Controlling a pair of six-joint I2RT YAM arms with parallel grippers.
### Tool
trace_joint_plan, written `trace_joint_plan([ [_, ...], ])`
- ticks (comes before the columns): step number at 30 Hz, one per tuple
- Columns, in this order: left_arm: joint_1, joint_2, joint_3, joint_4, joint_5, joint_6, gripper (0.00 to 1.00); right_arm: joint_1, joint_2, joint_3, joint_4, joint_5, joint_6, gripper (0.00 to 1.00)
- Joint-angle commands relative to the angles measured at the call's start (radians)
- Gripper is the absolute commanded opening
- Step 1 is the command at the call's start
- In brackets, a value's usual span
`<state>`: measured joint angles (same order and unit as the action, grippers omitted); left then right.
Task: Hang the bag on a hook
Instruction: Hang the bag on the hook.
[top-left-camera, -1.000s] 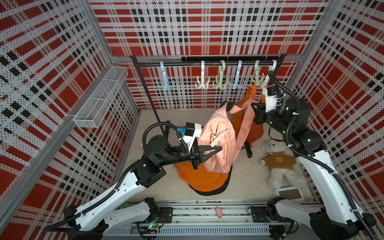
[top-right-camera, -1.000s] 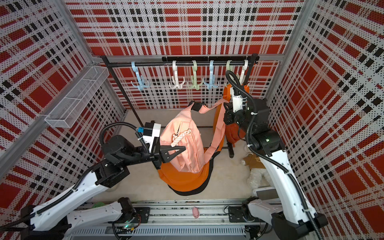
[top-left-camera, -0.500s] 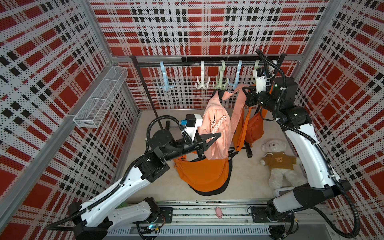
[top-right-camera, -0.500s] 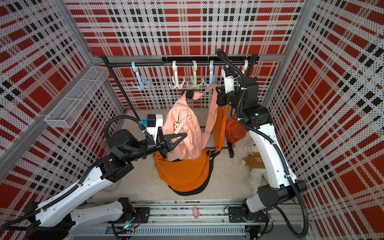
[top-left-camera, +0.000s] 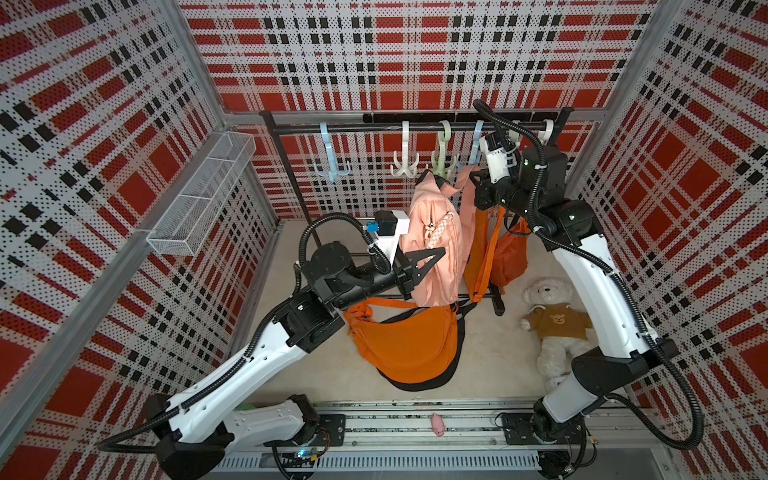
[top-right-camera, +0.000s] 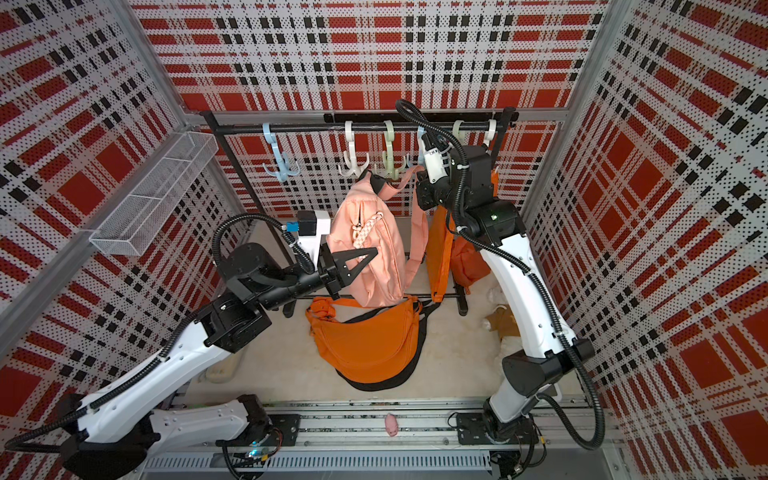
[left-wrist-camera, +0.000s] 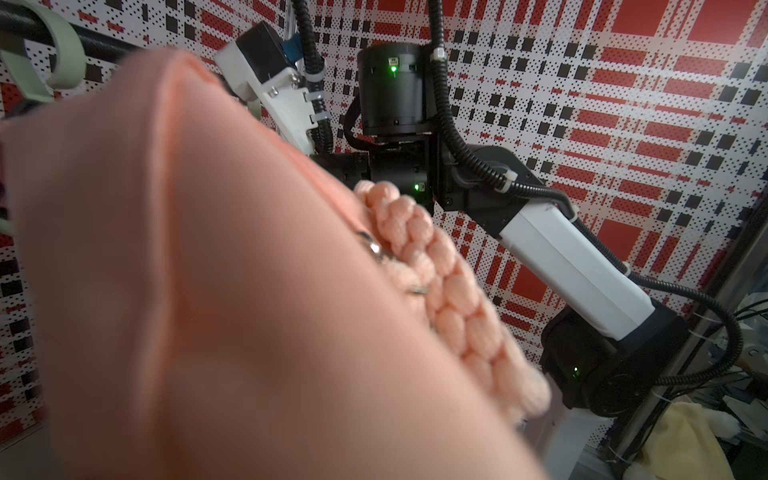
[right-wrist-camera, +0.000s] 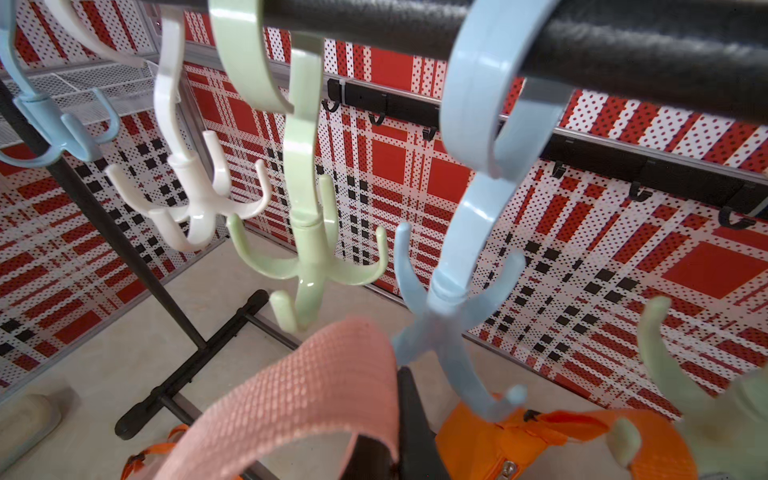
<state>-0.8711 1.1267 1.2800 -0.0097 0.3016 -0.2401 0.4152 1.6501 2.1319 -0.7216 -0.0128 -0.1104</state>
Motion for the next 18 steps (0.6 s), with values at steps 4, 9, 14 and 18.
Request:
trace_joint_plan([
  [4, -0.038, 0.02, 0.03, -0.026, -0.062, 0.012, 0.0, -0.001, 0.043, 0.073, -0.02, 0.09, -0.067, 0.0],
  [9, -0.042, 0.024, 0.039, -0.042, -0.085, 0.004, 0.0, 0.02, 0.081, 0.131, -0.06, 0.147, -0.118, 0.0],
  [14, -0.04, 0.049, 0.059, -0.044, -0.094, -0.036, 0.0, 0.05, 0.138, 0.226, -0.107, 0.234, -0.185, 0.0],
  [18, -0.045, 0.083, 0.079, -0.044, -0.082, -0.081, 0.0, 0.078, 0.186, 0.305, -0.155, 0.327, -0.247, 0.0],
])
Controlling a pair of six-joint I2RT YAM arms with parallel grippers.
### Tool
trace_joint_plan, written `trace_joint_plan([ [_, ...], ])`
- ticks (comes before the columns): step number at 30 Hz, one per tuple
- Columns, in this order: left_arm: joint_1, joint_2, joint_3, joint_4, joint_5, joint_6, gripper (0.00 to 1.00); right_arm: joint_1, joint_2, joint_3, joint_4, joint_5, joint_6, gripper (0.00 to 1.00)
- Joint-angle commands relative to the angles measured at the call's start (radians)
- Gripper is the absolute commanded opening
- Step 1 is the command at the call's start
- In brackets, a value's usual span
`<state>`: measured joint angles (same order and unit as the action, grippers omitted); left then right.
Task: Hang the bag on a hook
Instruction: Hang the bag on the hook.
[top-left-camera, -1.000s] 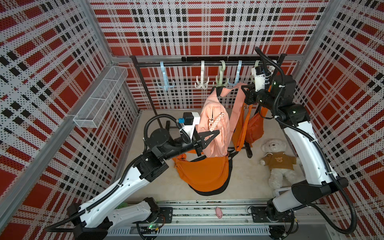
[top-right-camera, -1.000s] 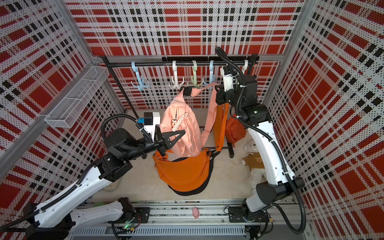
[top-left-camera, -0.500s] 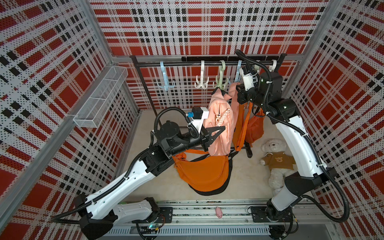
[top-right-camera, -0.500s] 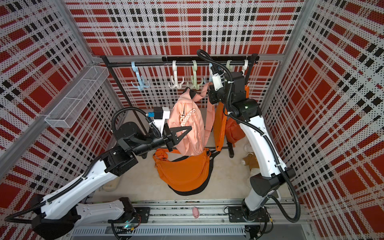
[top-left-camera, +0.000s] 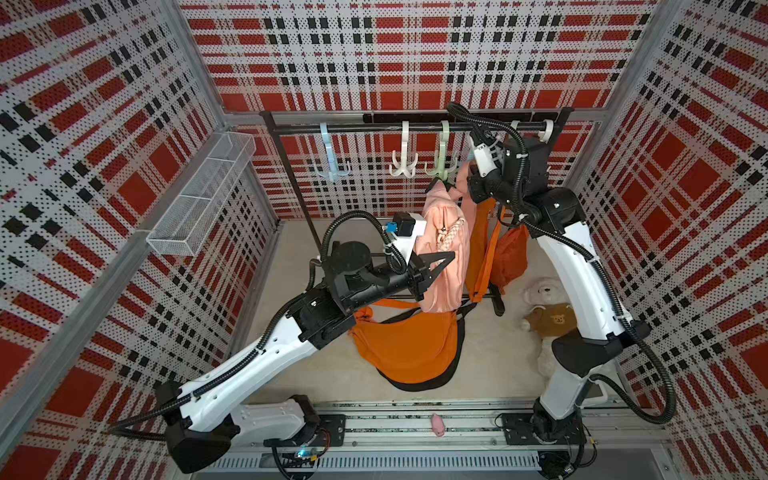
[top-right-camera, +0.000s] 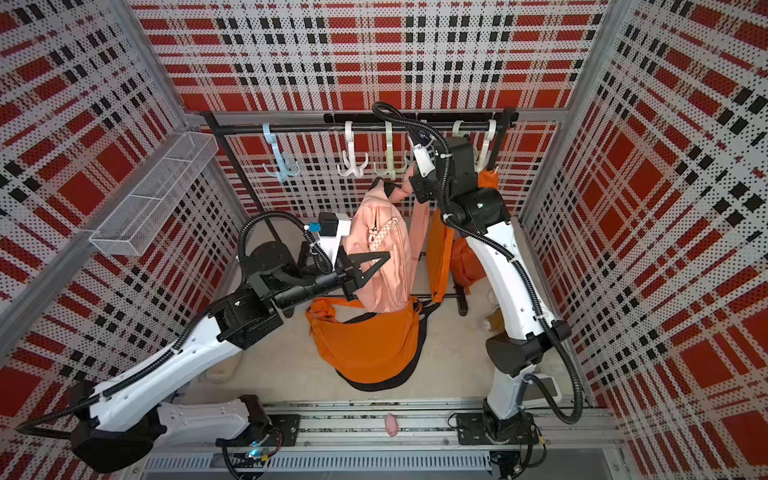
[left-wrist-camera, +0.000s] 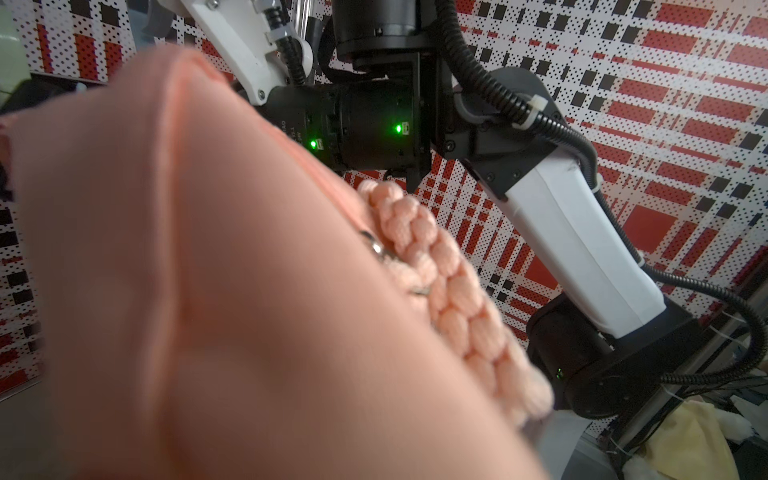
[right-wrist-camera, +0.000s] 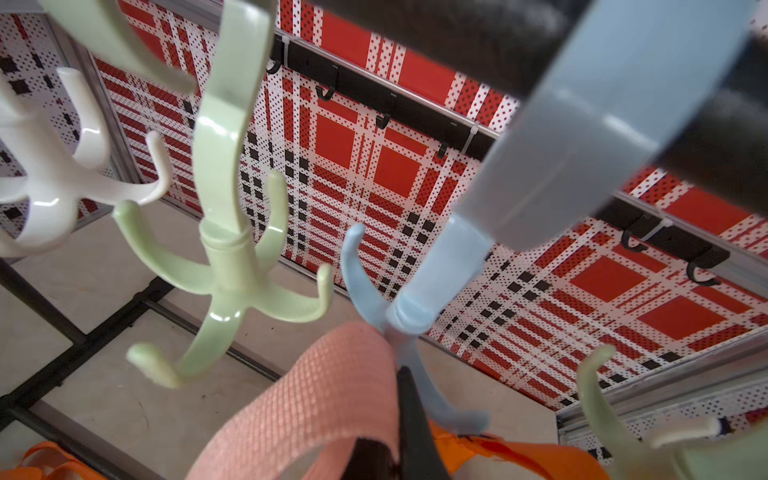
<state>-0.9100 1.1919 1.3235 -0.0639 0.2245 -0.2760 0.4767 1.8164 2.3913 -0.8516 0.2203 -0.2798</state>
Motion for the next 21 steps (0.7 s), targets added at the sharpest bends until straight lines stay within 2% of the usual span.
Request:
trace_joint_plan([
  [1, -0.007, 0.025, 0.038, 0.012, -0.007, -0.053, 0.0, 0.021, 0.02, 0.044, -0.028, 0.108, -0.086, 0.0],
  [5, -0.012, 0.038, 0.031, 0.011, -0.036, -0.072, 0.0, 0.024, 0.008, 0.019, -0.043, 0.114, -0.08, 0.02],
  [13, 0.022, -0.009, -0.012, 0.036, -0.065, -0.11, 0.0, 0.002, -0.083, -0.078, -0.038, 0.095, -0.056, 0.42],
  [16, 0.034, -0.024, -0.02, 0.04, -0.063, -0.121, 0.0, -0.028, -0.123, -0.114, -0.037, 0.056, -0.028, 0.52],
  [21, 0.046, -0.025, -0.025, 0.044, -0.041, -0.142, 0.0, -0.068, -0.176, -0.189, -0.026, 0.009, 0.003, 0.61],
])
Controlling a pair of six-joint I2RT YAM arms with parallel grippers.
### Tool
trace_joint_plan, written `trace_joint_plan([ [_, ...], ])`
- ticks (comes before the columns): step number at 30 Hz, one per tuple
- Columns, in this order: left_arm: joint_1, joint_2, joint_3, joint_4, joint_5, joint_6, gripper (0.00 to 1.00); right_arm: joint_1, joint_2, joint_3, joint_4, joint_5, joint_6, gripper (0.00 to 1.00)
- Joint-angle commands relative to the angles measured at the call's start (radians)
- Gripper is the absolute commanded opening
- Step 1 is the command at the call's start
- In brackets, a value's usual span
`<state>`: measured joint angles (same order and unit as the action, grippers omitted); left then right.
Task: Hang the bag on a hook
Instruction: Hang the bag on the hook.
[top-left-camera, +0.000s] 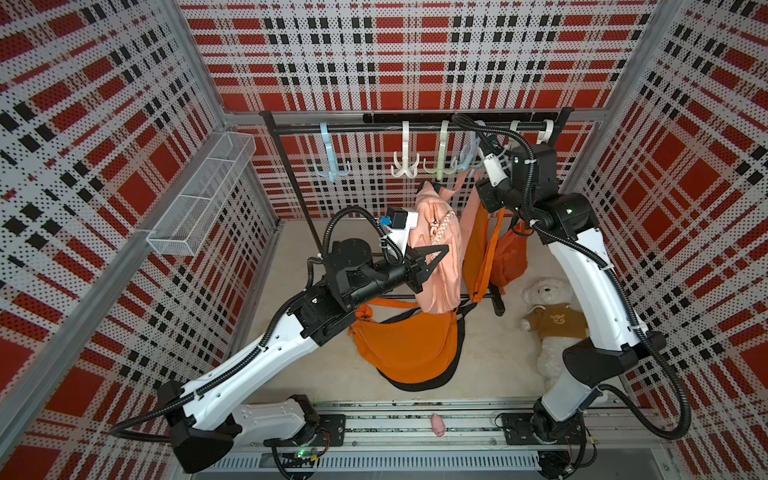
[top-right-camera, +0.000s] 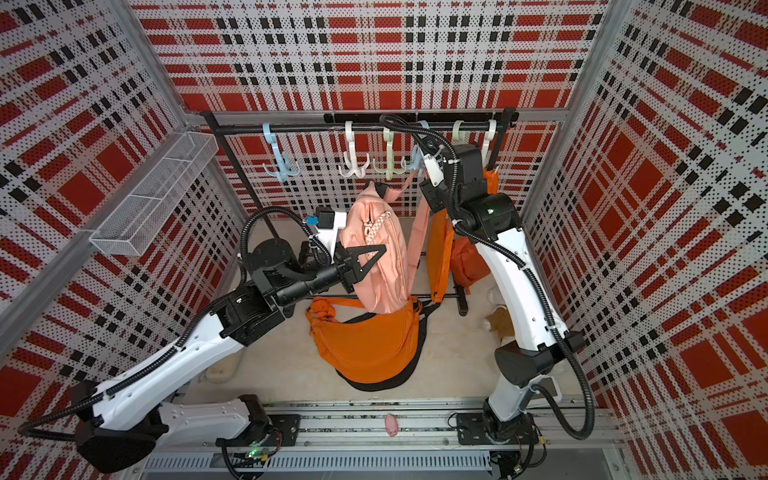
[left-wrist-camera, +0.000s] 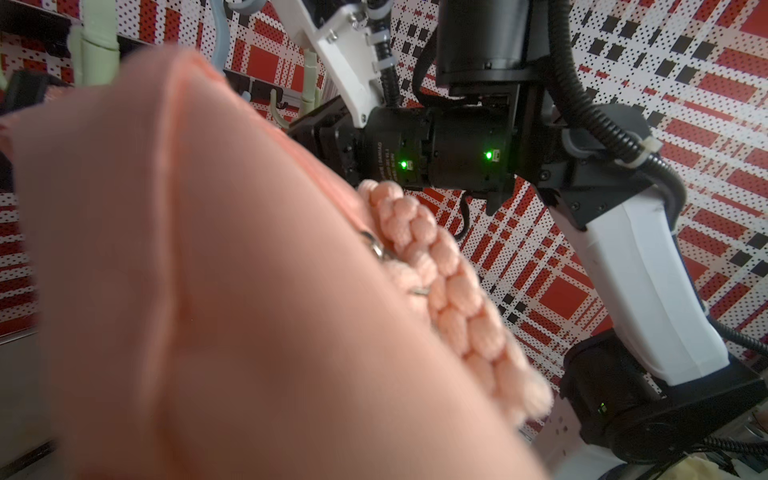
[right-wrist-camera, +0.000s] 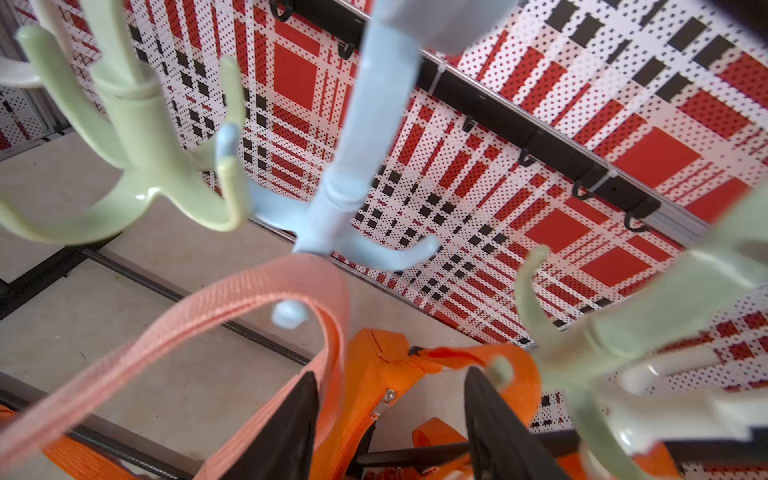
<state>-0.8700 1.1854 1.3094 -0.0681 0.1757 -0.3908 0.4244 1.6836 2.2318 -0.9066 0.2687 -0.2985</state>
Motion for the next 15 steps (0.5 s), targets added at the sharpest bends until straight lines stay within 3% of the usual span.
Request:
trace_joint_plan([
  [1, 0.006, -0.015, -0.012, 0.049, 0.012, -0.032, 0.0, -0.022, -0.057, -0.055, 0.041, -0.048, 0.028, 0.62],
  [11, -0.026, 0.041, -0.071, 0.108, 0.014, -0.089, 0.0, -0.029, -0.129, -0.176, 0.078, -0.081, 0.062, 0.62],
  [15, -0.047, 0.082, -0.095, 0.132, 0.0, -0.094, 0.04, -0.021, -0.193, -0.236, 0.088, -0.14, 0.074, 0.76],
])
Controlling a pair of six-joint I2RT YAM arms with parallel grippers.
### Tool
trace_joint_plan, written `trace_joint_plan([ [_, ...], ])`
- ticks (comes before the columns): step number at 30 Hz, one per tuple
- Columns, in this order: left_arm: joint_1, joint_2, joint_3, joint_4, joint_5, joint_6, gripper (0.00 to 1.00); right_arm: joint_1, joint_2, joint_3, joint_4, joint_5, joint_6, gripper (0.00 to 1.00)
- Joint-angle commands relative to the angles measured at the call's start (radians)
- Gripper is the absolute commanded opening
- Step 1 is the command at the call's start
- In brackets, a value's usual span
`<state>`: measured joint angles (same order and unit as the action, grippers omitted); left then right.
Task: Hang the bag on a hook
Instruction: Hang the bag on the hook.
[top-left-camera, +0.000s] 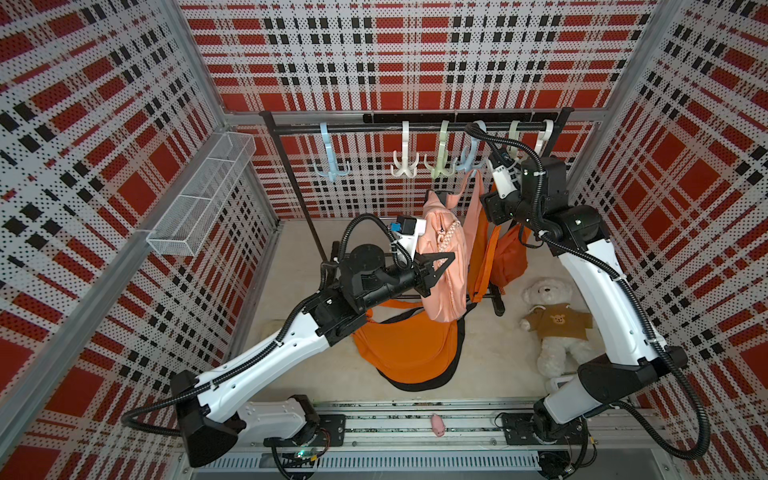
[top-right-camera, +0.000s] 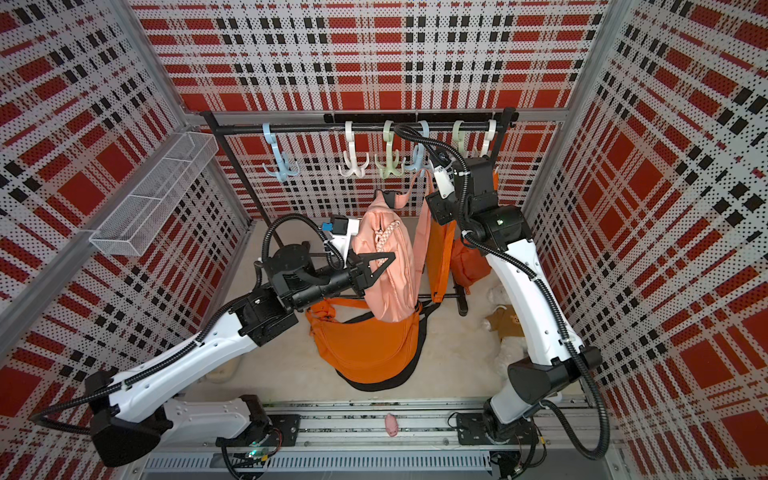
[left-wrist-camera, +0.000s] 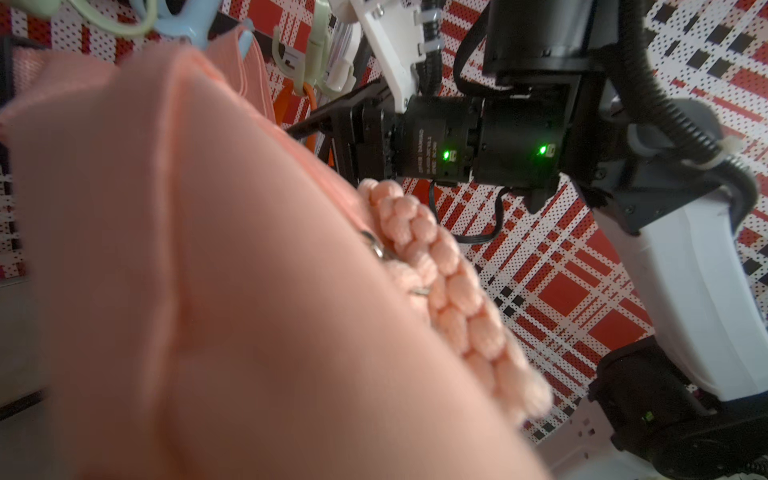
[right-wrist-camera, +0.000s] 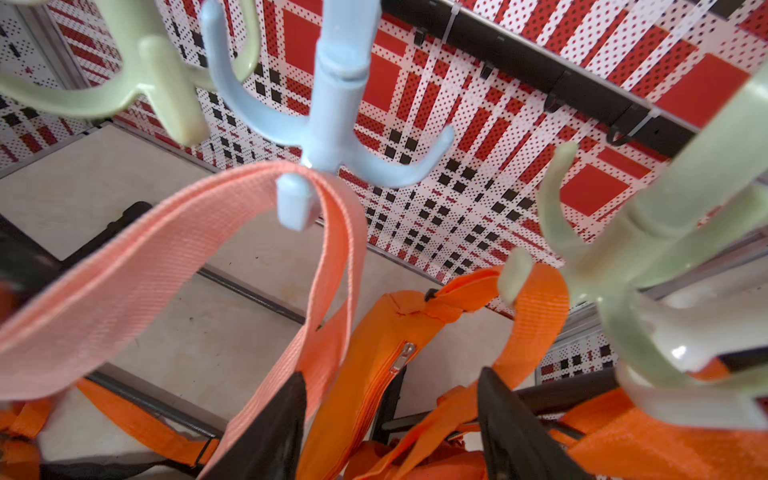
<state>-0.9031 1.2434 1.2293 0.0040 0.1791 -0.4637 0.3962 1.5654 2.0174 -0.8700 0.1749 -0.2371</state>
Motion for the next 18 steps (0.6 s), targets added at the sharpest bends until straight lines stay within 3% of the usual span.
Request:
trace_joint_plan([
  [1, -0.017, 0.034, -0.016, 0.062, -0.009, -0.02, 0.09, 0.01, -0.098, -0.048, 0.063, -0.039, 0.016, 0.8],
  [3, -0.029, 0.052, -0.017, 0.057, -0.029, 0.003, 0.21, 0.012, -0.147, -0.092, 0.078, -0.02, 0.025, 0.87],
  [7, -0.059, 0.074, -0.011, -0.018, -0.099, 0.074, 0.68, 0.012, -0.249, -0.168, 0.092, -0.002, 0.034, 0.93],
  [10, -0.068, 0.069, -0.011, -0.07, -0.141, 0.113, 0.81, 0.011, -0.308, -0.197, 0.082, -0.002, 0.038, 0.98],
  [11, -0.069, 0.068, -0.009, -0.084, -0.145, 0.124, 0.94, 0.013, -0.326, -0.206, 0.08, -0.003, 0.041, 0.99],
  [12, -0.069, 0.067, -0.006, -0.099, -0.148, 0.132, 0.99, 0.013, -0.342, -0.216, 0.084, -0.003, 0.045, 1.0],
  [18, -0.071, 0.046, -0.021, -0.137, -0.15, 0.154, 0.99, 0.044, -0.398, -0.263, 0.077, -0.004, 0.062, 1.0],
])
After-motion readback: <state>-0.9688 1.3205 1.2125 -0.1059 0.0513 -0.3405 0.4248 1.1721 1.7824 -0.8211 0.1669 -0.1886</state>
